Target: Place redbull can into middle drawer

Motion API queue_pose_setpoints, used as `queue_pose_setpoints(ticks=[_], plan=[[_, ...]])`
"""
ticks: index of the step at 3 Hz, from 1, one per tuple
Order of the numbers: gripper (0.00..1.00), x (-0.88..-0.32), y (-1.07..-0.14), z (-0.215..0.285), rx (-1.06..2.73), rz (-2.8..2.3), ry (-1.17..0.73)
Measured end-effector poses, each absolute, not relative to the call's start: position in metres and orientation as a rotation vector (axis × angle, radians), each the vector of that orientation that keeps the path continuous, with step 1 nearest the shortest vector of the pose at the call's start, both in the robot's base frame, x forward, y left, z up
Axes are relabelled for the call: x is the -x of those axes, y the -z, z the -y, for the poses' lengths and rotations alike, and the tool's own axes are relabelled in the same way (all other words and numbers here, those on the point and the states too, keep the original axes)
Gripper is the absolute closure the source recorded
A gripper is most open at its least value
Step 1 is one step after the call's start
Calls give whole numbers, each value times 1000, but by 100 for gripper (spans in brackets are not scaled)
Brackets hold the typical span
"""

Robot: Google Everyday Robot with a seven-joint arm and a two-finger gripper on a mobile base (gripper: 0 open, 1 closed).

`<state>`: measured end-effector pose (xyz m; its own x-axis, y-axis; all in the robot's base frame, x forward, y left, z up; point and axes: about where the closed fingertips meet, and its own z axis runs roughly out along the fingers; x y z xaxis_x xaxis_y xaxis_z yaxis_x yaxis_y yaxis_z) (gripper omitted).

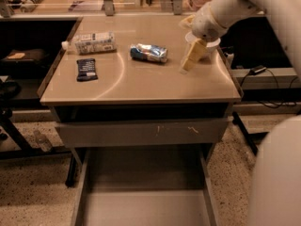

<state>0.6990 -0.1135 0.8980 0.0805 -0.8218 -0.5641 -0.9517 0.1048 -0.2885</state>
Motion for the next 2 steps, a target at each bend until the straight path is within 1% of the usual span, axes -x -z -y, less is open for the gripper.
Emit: queue_pose_setpoints(ticks=[2], plan=[[0, -736, -870, 97, 1685, -1780, -425]])
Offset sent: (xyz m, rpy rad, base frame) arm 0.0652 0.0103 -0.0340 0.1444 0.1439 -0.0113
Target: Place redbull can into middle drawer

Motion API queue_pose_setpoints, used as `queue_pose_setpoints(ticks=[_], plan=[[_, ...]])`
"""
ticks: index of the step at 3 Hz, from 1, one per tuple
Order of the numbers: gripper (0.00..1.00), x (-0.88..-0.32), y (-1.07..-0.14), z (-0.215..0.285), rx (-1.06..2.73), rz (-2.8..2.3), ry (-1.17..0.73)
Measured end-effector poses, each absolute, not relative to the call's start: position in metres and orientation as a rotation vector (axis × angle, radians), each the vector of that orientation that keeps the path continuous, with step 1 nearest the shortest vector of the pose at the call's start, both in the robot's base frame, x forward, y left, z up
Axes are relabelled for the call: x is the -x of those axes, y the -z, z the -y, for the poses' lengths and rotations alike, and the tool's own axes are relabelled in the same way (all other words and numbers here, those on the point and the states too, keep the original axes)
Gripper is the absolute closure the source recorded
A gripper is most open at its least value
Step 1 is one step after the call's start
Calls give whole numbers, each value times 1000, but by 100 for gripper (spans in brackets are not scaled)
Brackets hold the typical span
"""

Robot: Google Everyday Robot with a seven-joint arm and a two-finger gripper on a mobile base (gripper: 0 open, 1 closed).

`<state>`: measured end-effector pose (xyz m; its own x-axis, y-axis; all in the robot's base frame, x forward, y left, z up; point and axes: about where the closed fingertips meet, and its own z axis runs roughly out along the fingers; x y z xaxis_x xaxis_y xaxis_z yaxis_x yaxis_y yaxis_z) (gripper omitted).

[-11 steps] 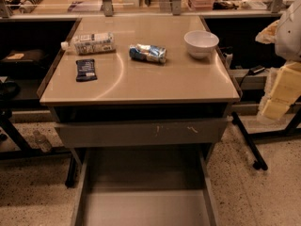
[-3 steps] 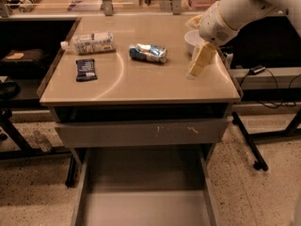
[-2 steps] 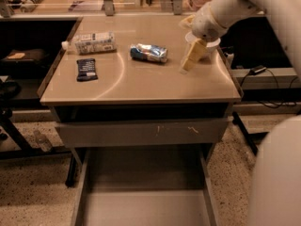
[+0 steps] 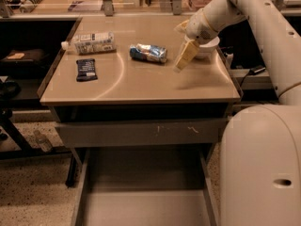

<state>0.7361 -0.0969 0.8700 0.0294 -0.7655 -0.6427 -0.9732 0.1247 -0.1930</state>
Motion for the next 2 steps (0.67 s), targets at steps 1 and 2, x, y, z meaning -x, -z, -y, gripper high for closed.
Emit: queue_pose_setpoints(ticks=[1, 2], plan=[[0, -745, -855, 87, 1667, -1811, -492], [0, -749, -847, 67, 1682, -1825, -545]])
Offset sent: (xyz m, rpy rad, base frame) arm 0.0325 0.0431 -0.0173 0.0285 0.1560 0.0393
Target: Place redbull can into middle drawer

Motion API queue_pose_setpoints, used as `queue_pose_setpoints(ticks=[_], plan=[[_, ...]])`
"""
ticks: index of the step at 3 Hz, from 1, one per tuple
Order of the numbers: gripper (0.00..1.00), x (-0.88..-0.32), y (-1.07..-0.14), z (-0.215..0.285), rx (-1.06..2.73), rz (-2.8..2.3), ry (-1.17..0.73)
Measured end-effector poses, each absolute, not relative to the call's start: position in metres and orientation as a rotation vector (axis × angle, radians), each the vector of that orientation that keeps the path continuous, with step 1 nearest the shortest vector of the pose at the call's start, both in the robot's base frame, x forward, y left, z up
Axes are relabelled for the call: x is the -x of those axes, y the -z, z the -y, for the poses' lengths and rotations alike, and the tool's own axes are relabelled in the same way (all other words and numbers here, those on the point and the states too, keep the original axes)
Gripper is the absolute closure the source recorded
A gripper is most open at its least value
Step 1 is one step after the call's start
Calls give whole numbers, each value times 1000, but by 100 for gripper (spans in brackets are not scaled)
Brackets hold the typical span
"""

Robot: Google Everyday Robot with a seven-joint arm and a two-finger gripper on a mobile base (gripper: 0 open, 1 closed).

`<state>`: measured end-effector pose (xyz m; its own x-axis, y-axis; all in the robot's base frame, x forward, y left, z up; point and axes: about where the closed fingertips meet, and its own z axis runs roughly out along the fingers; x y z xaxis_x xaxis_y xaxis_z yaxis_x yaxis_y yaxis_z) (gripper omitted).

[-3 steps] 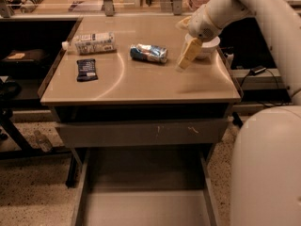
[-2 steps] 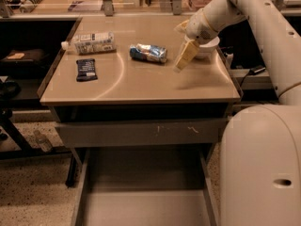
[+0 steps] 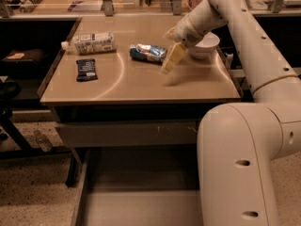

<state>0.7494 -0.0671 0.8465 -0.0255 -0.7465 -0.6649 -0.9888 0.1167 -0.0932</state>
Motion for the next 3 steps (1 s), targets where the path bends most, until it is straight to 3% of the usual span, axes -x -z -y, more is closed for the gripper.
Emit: queue_pose_setpoints(ticks=[3], plan=[[0, -763, -847, 5, 1754, -1819, -566]])
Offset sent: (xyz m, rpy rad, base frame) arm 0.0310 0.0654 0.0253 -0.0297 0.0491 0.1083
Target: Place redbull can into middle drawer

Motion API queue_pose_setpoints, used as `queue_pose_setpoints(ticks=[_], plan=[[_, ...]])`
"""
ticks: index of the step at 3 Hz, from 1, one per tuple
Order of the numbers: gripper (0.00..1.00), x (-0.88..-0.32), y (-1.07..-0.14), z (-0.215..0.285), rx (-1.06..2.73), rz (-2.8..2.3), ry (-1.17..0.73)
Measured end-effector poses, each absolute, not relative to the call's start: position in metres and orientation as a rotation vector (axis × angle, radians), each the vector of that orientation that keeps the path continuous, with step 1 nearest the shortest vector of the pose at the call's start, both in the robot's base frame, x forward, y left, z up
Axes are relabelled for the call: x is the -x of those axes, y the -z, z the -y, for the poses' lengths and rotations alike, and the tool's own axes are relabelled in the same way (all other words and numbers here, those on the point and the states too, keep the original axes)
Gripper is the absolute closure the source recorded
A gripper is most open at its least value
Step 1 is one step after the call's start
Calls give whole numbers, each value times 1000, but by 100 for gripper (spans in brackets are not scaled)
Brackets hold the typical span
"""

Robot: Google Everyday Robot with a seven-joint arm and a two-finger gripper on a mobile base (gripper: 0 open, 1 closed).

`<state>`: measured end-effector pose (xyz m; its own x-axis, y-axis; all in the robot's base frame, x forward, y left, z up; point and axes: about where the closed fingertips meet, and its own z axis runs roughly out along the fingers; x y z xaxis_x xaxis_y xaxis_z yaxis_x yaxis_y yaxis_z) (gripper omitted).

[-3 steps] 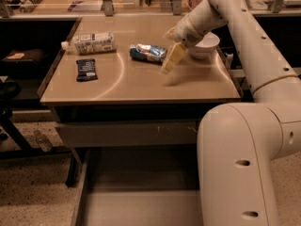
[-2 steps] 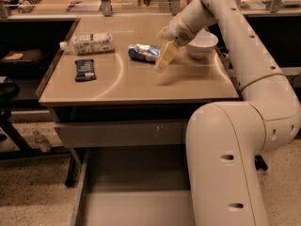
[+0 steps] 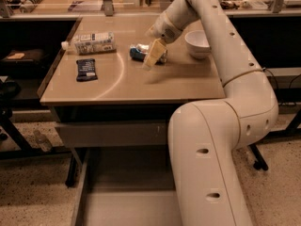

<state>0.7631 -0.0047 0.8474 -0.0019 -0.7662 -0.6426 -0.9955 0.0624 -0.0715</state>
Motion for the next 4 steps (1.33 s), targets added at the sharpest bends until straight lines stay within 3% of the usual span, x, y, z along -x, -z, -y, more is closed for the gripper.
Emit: queue_pose_setpoints(ticks=[2, 4], plan=[[0, -780, -820, 23, 1740, -1948, -462], [42, -787, -816, 16, 1725, -1936, -459]])
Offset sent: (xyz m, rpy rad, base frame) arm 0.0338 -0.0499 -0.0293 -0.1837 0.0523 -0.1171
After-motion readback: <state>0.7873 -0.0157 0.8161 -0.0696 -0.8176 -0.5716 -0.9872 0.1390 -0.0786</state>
